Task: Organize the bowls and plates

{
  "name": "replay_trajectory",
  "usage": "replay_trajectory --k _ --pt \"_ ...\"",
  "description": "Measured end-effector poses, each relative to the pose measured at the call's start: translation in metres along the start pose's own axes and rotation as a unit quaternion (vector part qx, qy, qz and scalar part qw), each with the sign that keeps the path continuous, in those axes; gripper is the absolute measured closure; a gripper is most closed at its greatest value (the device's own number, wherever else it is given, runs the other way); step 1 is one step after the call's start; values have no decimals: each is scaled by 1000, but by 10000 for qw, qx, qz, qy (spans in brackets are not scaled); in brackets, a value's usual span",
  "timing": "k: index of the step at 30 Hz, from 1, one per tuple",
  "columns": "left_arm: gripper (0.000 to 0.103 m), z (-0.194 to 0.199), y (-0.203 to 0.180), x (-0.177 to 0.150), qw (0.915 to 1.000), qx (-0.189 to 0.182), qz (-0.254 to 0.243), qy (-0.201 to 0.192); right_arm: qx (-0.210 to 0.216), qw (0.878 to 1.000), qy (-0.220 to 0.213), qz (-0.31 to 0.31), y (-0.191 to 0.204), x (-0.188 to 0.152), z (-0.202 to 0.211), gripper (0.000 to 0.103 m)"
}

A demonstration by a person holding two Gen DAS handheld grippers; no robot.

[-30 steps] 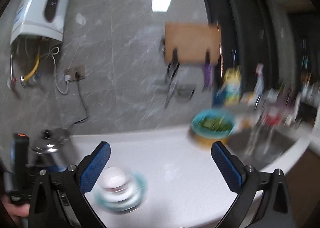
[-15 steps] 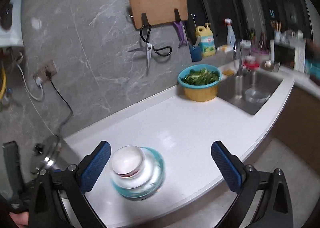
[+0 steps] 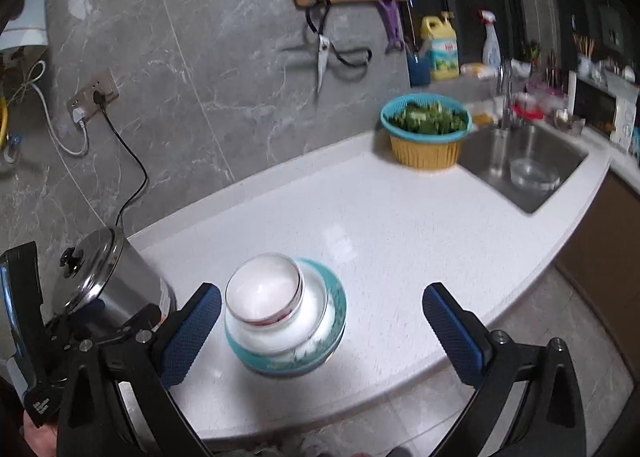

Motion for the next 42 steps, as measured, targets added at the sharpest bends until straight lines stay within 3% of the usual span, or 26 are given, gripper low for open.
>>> replay_trajectory --k 2,12,42 --pt "0 -8 -3 1 9998 -126 76 119 31 9999 64 76 5 1 -6 0" --pt "0 -16 -27 13 9987 223 -442 134 -354 9981 452 243 7 -4 -31 0" --pt "0 -32 -52 19 9988 91 -431 219 -510 9962 516 487 5 -1 -51 0"
Point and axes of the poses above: each gripper's, at about its wrist camera, not at the fingertips, and z roughly against the way its jaws point, y to its left, x to its top, the point moved 3 cm from there along -z, roughly the way its jaws point, and after that the axes turned 15 degrees about -y, right-handed, at the moved point
